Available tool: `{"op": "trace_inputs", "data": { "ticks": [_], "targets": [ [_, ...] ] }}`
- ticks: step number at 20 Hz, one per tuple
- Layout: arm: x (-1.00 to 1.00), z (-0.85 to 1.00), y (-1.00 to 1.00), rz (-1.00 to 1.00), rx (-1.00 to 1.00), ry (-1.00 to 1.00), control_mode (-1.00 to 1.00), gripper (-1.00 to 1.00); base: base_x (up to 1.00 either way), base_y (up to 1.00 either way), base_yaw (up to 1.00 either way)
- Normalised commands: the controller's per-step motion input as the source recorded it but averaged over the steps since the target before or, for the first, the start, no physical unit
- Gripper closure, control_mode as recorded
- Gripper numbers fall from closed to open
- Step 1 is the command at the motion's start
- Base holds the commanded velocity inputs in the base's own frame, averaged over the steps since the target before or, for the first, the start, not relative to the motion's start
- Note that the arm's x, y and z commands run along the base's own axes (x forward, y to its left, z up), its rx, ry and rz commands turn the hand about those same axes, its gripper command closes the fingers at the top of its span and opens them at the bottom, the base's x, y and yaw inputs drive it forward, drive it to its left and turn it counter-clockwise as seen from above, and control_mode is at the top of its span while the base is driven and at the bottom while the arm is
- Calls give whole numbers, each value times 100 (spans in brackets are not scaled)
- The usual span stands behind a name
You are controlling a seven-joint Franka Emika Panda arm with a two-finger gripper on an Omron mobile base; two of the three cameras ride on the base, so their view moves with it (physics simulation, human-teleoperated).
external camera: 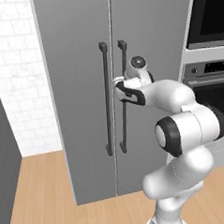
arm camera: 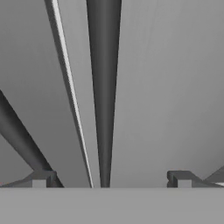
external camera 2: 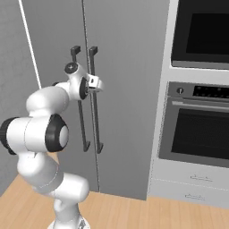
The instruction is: Grab a lemon wedge from the fridge and one ice cube from the ice bowl, and put them in the glass of lemonade.
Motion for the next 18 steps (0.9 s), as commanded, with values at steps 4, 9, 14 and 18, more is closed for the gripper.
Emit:
{"op": "trace_inputs", "data": {
  "ticks": [4,9,14,18],
  "targets": [
    [45,-25,0,0,0,0,-100,-100,0,0,0],
    [38,-25,0,0,0,0,-100,-100,0,0,0],
    [35,-19,0,0,0,0,-100,-100,0,0,0],
    [21,-2,0,1,0,0,-100,-100,0,0,0]
  ]
}}
